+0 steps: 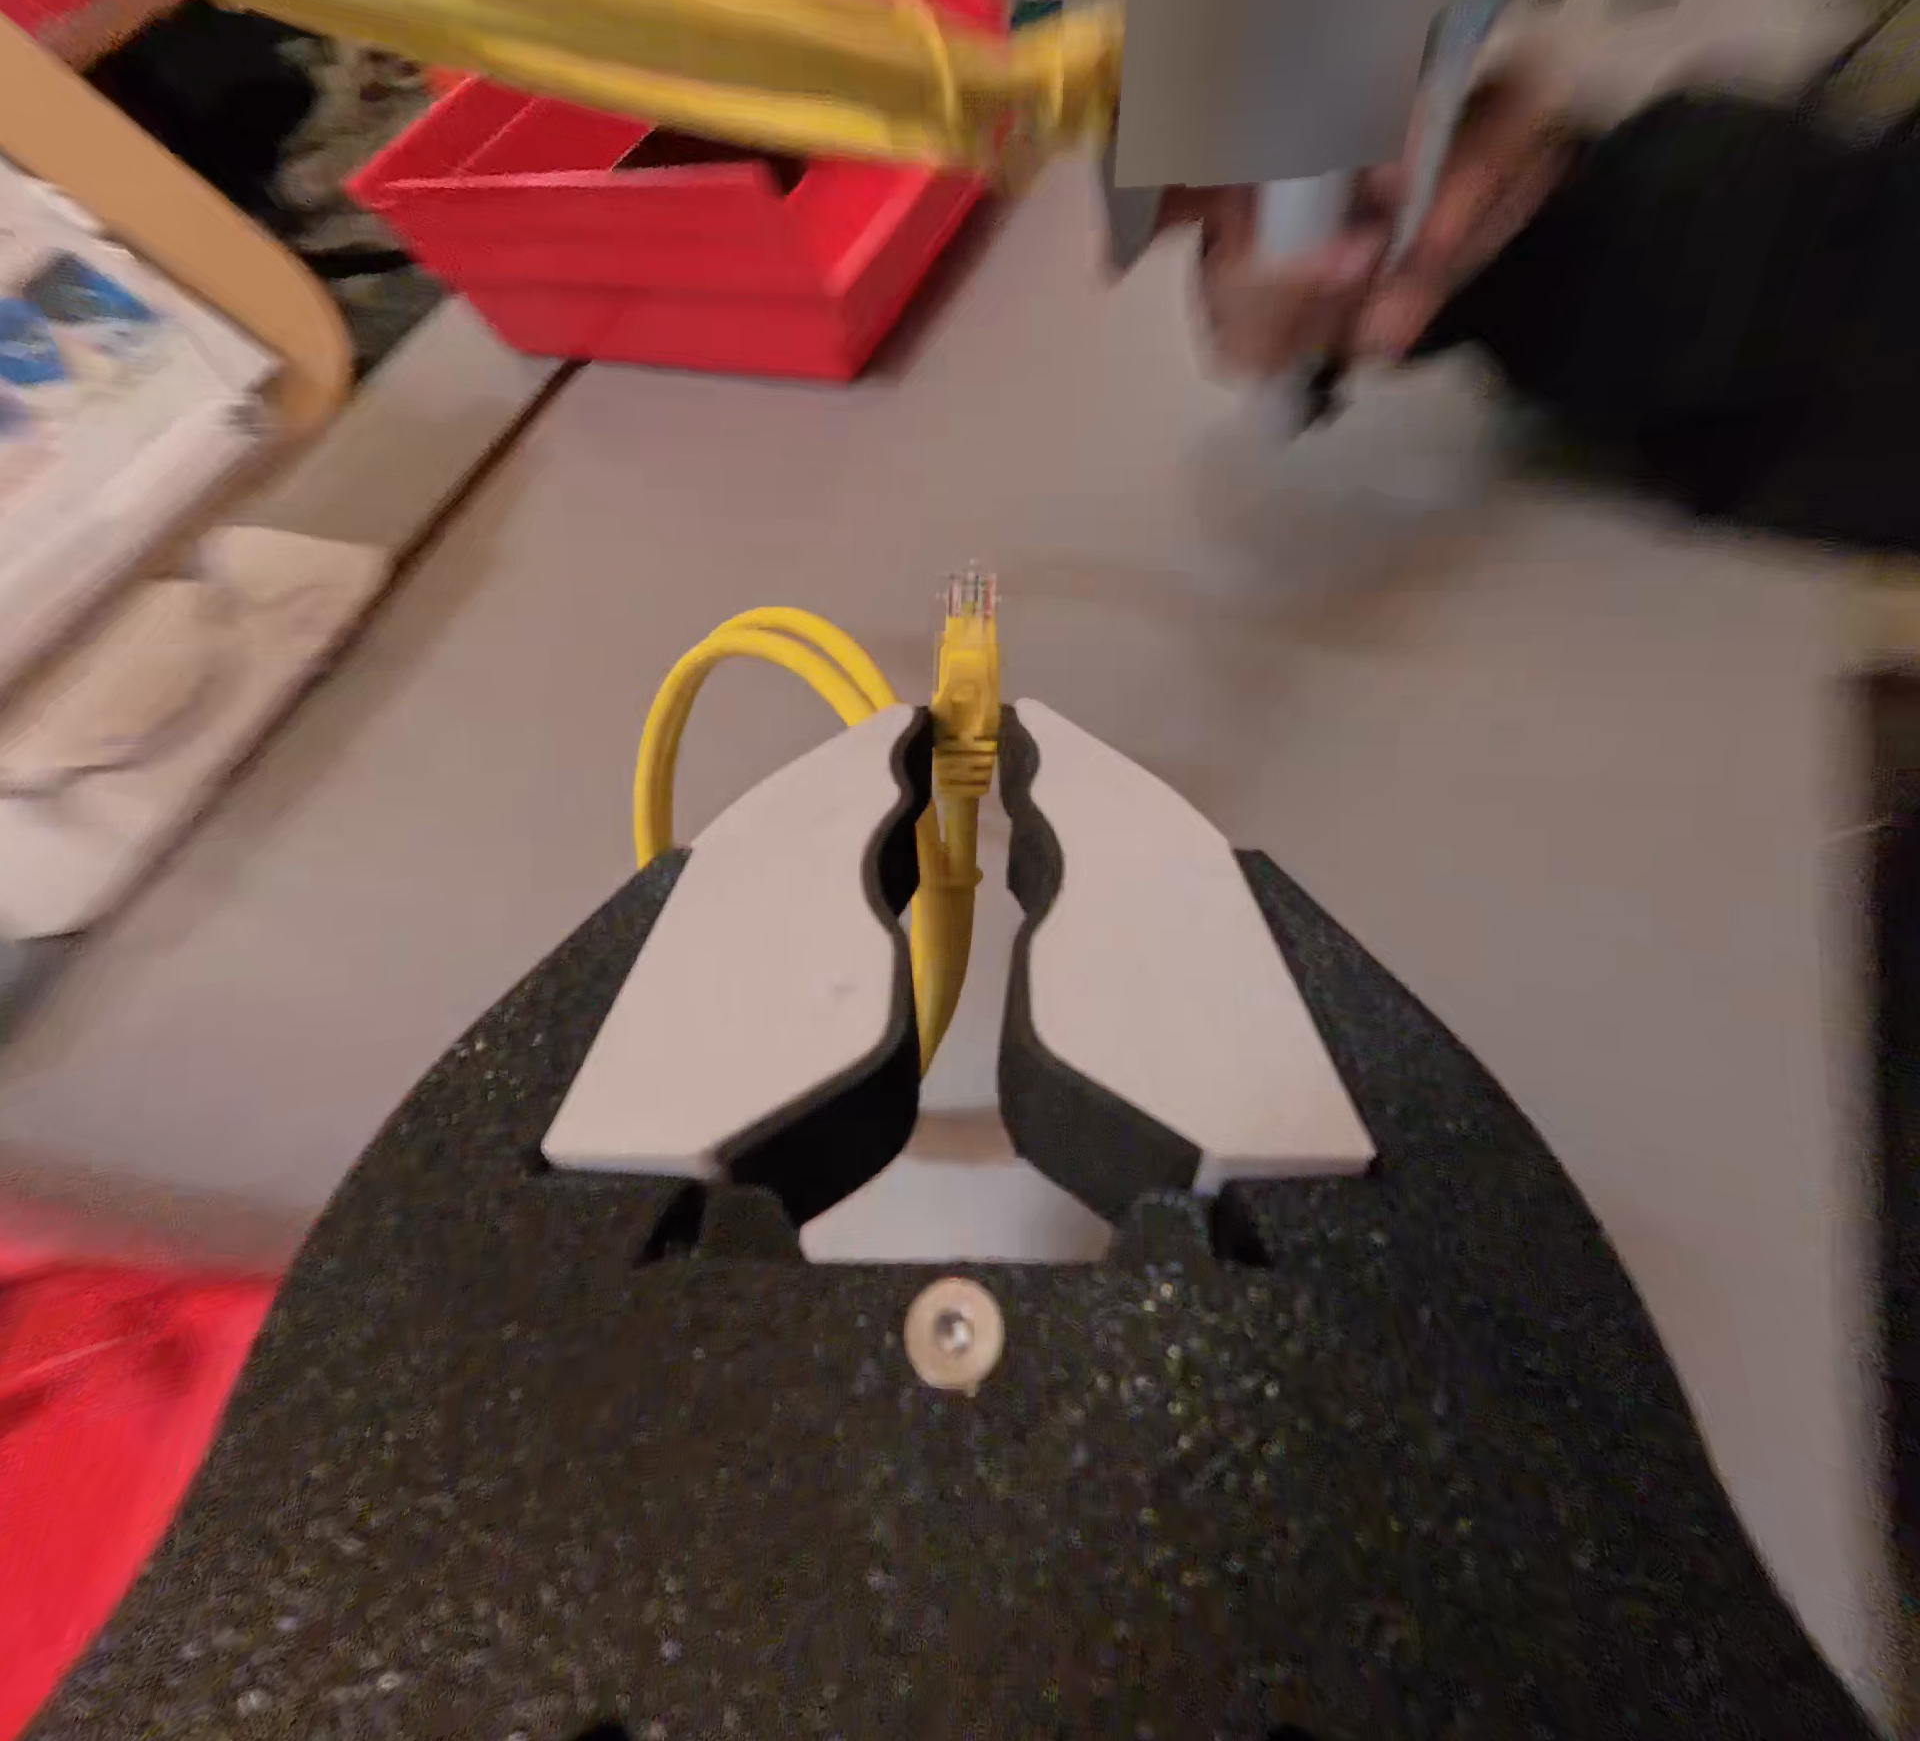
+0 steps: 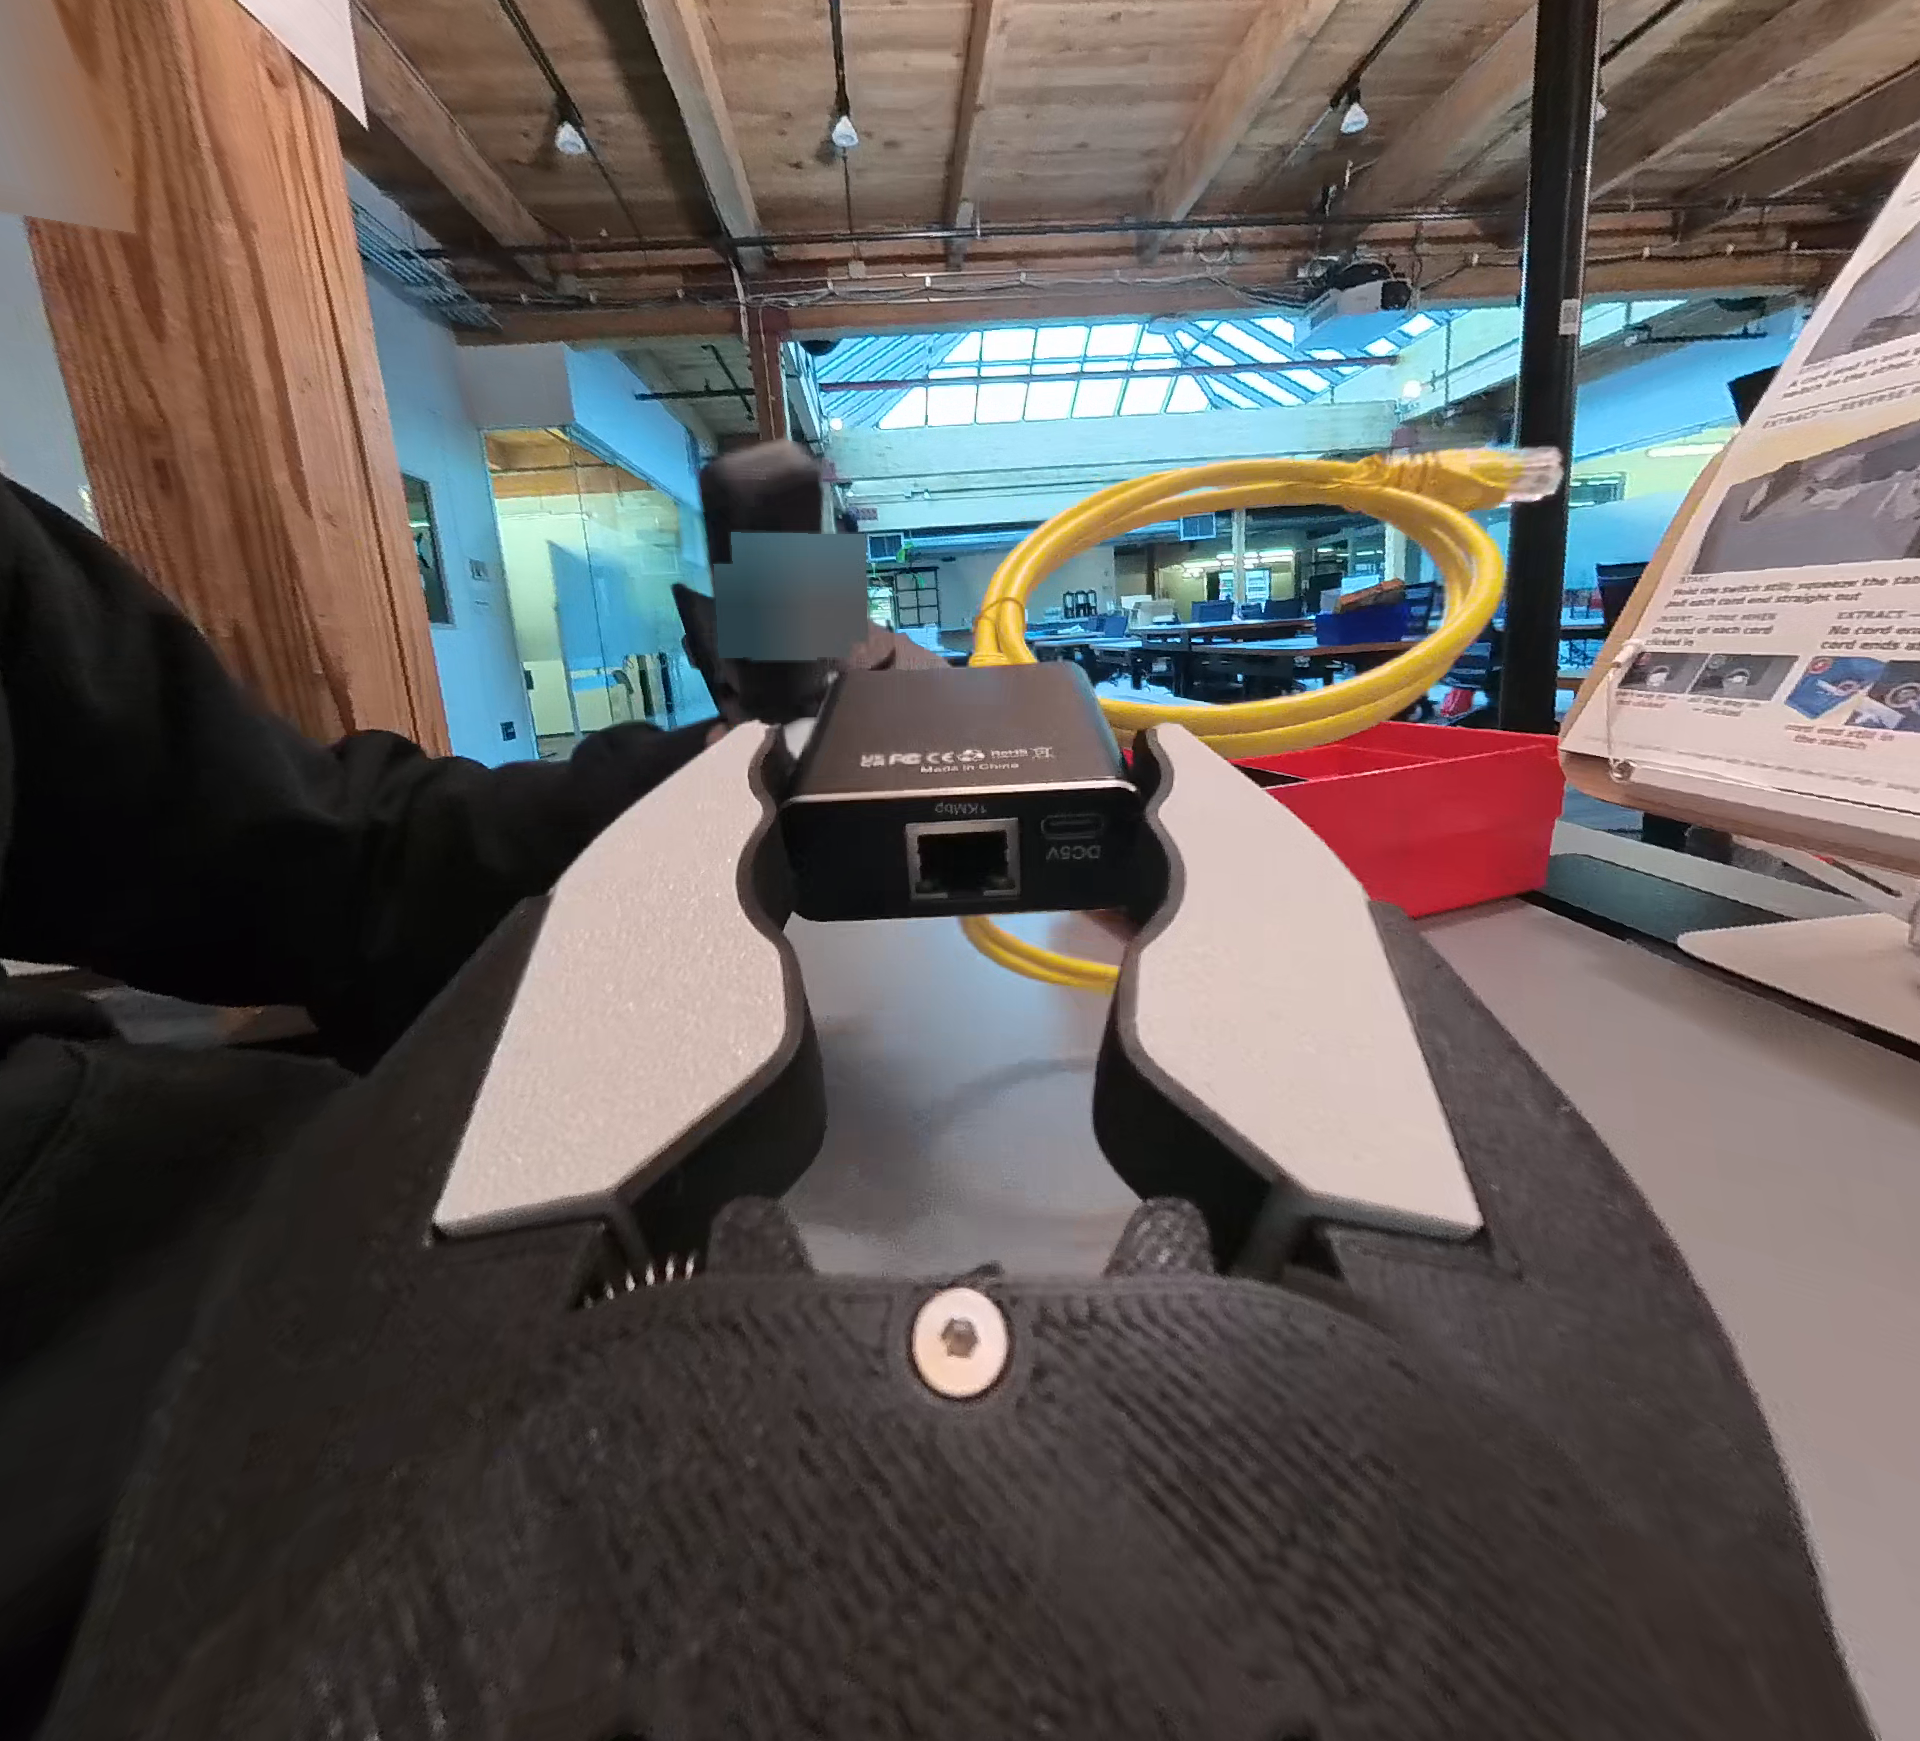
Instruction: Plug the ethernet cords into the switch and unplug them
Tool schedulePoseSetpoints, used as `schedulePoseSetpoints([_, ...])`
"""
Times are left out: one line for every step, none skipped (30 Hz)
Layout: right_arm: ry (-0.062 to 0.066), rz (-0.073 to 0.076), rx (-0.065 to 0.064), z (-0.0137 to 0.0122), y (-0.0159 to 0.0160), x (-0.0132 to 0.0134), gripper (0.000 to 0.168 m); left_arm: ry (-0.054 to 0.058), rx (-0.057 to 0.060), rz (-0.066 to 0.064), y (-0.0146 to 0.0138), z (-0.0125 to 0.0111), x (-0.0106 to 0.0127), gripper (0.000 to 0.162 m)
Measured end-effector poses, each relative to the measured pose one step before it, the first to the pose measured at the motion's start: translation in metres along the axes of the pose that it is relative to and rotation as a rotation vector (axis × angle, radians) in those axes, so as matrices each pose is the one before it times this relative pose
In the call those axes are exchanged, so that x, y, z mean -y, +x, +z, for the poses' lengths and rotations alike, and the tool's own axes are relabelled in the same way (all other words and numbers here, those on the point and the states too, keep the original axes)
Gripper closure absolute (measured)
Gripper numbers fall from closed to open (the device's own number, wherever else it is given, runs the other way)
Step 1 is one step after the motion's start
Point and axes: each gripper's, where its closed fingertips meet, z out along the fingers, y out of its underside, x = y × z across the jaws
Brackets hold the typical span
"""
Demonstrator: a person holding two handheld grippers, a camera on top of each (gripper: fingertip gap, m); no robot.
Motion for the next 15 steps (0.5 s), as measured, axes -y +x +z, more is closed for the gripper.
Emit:
schedulePoseSetpoints([0.0034, 0.0002, 0.0015, -0.00012, -0.00037, 0.00092, 0.104, 0.0699, -0.1052, -0.1139, 0.00924, -0.00682, 0.01218, 0.15])
schedulePoseSetpoints([0.0057, -0.0031, -0.0038, -0.00027, 0.0004, 0.00112, 0.104, 0.059, -0.1243, -0.1128, 0.01203, -0.00645, 0.01102, 0.15])
schedulePoseSetpoints([0.0014, -0.0032, -0.0024, -0.00027, 0.00018, 0.00054, 0.104, 0.0585, -0.115, -0.1094, 0.01122, -0.00581, 0.01004, 0.15])
schedulePoseSetpoints([-0.0021, 0.001, 0.0038, -0.00032, -0.00053, 0.00003, 0.104, 0.0512, -0.1314, -0.1225, 0.01295, -0.00507, 0.0081, 0.15])
schedulePoseSetpoints([-0.0008, -0.0017, -0.0009, -0.00016, 0.00004, 0.00026, 0.104, 0.0401, -0.1546, -0.1456, 0.01439, -0.00427, 0.00643, 0.15])
schedulePoseSetpoints([0.0017, -0.0032, -0.003, -0.00012, 0.00016, 0.00073, 0.104, 0.05, -0.1443, -0.1498, 0.01141, -0.00362, 0.00734, 0.151])
schedulePoseSetpoints([0.0014, 0.0005, 0.0051, 0.00007, -0.0009, 0.00073, 0.104, 0.0586, -0.1164, -0.1232, 0.00665, -0.00341, 0.00753, 0.151])
schedulePoseSetpoints([0.0015, -0.0022, 0.0031, 0.00017, -0.00075, 0.00069, 0.104, 0.0295, -0.0791, -0.0776, 0.00092, -0.00349, 0.00254, 0.151])
schedulePoseSetpoints([0.0002, -0.0035, -0.0019, 0.00038, -0.00013, 0.00037, 0.104, -0.0186, -0.0214, -0.0486, -0.00806, -0.00355, -0.00487, 0.151])
schedulePoseSetpoints([-0.004, -0.0003, 0.0024, 0.00026, -0.00038, -0.00032, 0.104, -0.0418, 0.0331, -0.0472, -0.0168, -0.00303, -0.00889, 0.15])
schedulePoseSetpoints([-0.0042, -0.0012, 0.0016, 0.00015, -0.00042, -0.00065, 0.104, -0.0425, 0.0524, -0.055, -0.02018, -0.00155, -0.00904, 0.15])
schedulePoseSetpoints([-0.0033, -0.0027, -0.0029, -0.00003, 0.00026, -0.00054, 0.104, -0.0247, 0.0236, -0.0561, -0.01609, -0.00055, -0.00532, 0.15])
schedulePoseSetpoints([-0.0023, -0.0001, -0.0009, -0.00018, 0.00019, -0.00019, 0.104, -0.0164, 0.0068, -0.0527, -0.01222, -0.00094, -0.00218, 0.149])
schedulePoseSetpoints([0.0002, 0.0003, 0.0006, -0.00028, -0.00005, 0.00005, 0.104, -0.0369, 0.0523, -0.0279, -0.01609, -0.00129, -0.0032, 0.148])
schedulePoseSetpoints([0.0022, -0.0022, -0.0026, -0.0004, 0.00037, 0.00031, 0.104, -0.0498, 0.107, 0.0074, -0.0211, -0.00125, -0.00357, 0.145])
